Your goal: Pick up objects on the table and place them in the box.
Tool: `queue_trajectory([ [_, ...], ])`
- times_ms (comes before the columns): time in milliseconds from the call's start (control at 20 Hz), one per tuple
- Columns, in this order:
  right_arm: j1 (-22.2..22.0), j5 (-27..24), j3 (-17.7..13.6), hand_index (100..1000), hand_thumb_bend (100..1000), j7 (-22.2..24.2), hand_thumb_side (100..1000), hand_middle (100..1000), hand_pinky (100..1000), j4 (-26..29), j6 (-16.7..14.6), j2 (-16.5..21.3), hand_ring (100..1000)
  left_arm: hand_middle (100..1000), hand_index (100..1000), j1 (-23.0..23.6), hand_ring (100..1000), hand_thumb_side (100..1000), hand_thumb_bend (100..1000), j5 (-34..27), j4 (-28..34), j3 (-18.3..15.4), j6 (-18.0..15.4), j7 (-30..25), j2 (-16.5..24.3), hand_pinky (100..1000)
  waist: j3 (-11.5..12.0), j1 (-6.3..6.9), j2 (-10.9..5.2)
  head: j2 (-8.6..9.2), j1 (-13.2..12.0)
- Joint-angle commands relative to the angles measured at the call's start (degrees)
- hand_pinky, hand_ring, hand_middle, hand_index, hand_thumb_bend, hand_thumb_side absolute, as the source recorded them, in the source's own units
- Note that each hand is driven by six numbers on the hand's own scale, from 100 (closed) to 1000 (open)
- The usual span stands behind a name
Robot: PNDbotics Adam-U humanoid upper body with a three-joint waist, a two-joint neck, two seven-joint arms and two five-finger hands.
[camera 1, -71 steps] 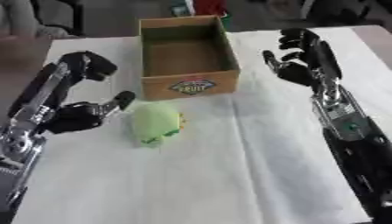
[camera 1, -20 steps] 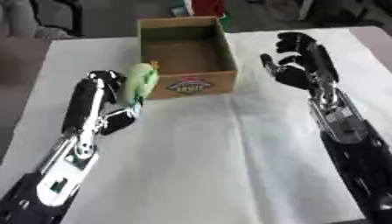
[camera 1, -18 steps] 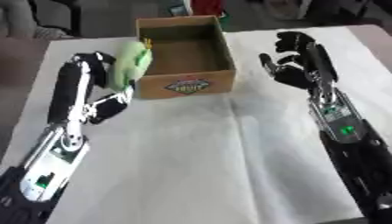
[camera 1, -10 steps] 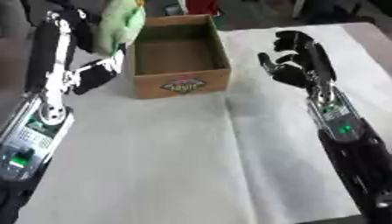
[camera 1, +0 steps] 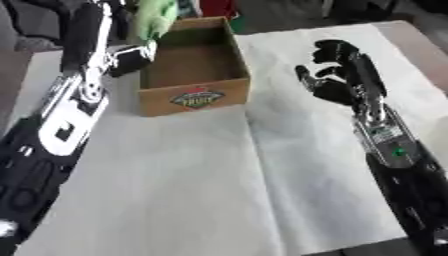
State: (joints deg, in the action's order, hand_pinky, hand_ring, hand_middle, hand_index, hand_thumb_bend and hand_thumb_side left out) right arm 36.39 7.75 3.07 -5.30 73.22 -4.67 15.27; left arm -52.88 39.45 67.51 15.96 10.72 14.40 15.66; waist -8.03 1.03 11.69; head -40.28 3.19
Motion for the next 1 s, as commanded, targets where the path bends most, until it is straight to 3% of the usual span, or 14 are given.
queue_trajectory([
  [50,1.37,-0.08,0.51,764,380,0.77,100,631,576,0.37,-0.21,0.11,712,358,422,-3.01,416,100,171,5.06,-5.79,-2.93,-1.43,0.08,-1.34,533,-0.92,0.21,-0.8,0.64,-1.12],
  [300,1.8,0.01,1.76,765,380,2.11,100,631,576,0.11,-0.49,-1.15,712,431,506,-5.07,466,100,250,12.26,-13.53,-6.97,-2.35,0.02,-3.02,570,-3.8,0.93,-0.74,0.92,-2.98],
  [500,1.6,-0.07,1.83,764,380,2.29,100,630,576,-0.03,-0.55,-1.43,712,520,601,-5.2,548,100,346,16.11,-16.52,-8.42,-2.45,-1.73,-3.38,624,-4.77,1.06,-0.74,0.96,-3.65],
  [550,1.52,-0.12,1.81,764,380,2.27,100,630,576,-0.09,-0.53,-1.41,712,584,650,-5.18,605,100,423,17.11,-16.79,-8.56,-2.37,-2.33,-3.38,653,-4.83,1.07,-0.77,0.96,-3.75],
  [600,1.41,-0.18,1.81,765,380,2.26,100,630,576,-0.14,-0.54,-1.37,712,610,664,-5.15,626,100,442,18.43,-16.98,-8.62,-2.34,-3.25,-3.36,664,-4.86,1.07,-0.8,0.96,-3.81],
  [650,1.32,-0.23,1.78,764,380,2.24,100,630,576,-0.18,-0.55,-1.36,712,675,703,-5.15,683,100,541,19.6,-16.98,-8.75,-2.29,-4.04,-3.35,694,-4.83,1.07,-0.83,0.97,-3.86],
  [750,1.17,-0.3,1.71,764,379,2.16,100,630,576,-0.2,-0.58,-1.38,713,719,727,-5.1,716,100,628,21.42,-16.76,-9.02,-2.13,-5.48,-3.38,719,-4.72,1.08,-0.92,0.98,-3.89],
  [850,1.09,-0.28,1.66,764,378,2.12,100,630,575,-0.18,-0.59,-1.45,713,748,748,-5.07,748,241,731,22.4,-16.06,-9.18,-1.99,-6.07,-3.34,747,-4.53,1.07,-1.0,1.02,-3.87],
  [1000,0.96,-0.22,1.59,764,377,2.07,100,630,575,-0.15,-0.6,-1.56,713,753,749,-4.9,762,370,820,22.14,-14.42,-9.26,-1.95,-5.55,-3.14,765,-4.24,1.03,-1.12,1.02,-3.75],
])
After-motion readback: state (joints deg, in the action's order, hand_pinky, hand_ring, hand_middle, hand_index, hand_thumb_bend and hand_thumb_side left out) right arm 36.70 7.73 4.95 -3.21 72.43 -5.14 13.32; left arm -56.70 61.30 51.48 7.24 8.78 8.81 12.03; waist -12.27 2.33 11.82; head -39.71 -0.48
